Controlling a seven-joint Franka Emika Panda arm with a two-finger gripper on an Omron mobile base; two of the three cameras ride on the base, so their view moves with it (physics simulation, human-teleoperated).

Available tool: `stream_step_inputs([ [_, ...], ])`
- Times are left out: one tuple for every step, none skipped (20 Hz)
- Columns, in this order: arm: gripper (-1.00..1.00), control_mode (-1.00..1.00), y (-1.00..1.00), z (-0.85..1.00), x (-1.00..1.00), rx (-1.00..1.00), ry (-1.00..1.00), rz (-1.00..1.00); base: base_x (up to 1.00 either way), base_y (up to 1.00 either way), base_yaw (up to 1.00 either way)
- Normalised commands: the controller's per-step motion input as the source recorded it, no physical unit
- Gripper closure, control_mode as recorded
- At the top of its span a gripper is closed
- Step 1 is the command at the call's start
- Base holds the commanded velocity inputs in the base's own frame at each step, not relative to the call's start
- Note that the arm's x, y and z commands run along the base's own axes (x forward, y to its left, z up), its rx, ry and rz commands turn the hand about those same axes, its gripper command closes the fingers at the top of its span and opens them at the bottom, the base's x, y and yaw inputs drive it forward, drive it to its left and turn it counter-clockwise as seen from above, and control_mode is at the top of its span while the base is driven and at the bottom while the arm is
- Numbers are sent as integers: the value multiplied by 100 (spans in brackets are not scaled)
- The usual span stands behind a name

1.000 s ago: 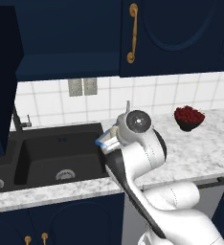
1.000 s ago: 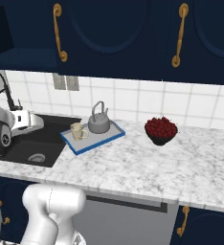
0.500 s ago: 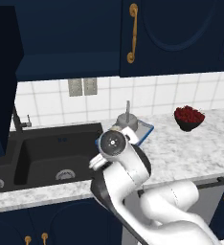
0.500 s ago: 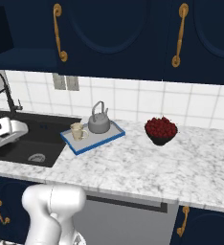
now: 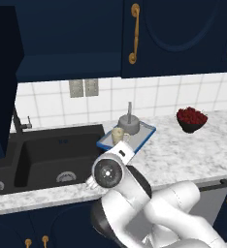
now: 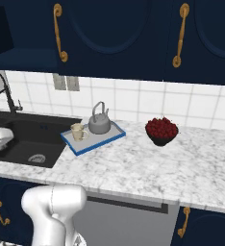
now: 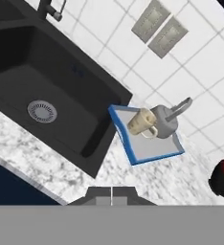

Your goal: Pick the kettle from the counter and place it on the tray. Then pick the mug from the cabinet and place it on the tray. Then close the cabinet doors.

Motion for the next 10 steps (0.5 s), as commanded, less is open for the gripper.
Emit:
stream_step_inputs([
  [100,-100,65,0,-52,-42,-5,2,0,0,0],
  [100,-100,63,0,-41,-43,-8,0,0,0,0],
  [100,-100,64,0,-38,-42,-18,0,0,0,0],
  [100,-100,69,0,-41,-38,-28,1,0,0,0],
  [100,-100,71,0,-44,-35,-29,3,0,0,0],
  [100,-100,72,7,-40,-32,-31,3,0,0,0],
  [100,-100,72,30,-33,-26,-24,2,0,0,0],
  [100,-100,75,42,-27,-25,-20,0,0,0,0],
  [100,-100,66,51,-24,-23,-13,0,0,0,0],
  [100,-100,72,52,-15,-24,-9,0,0,0,0],
])
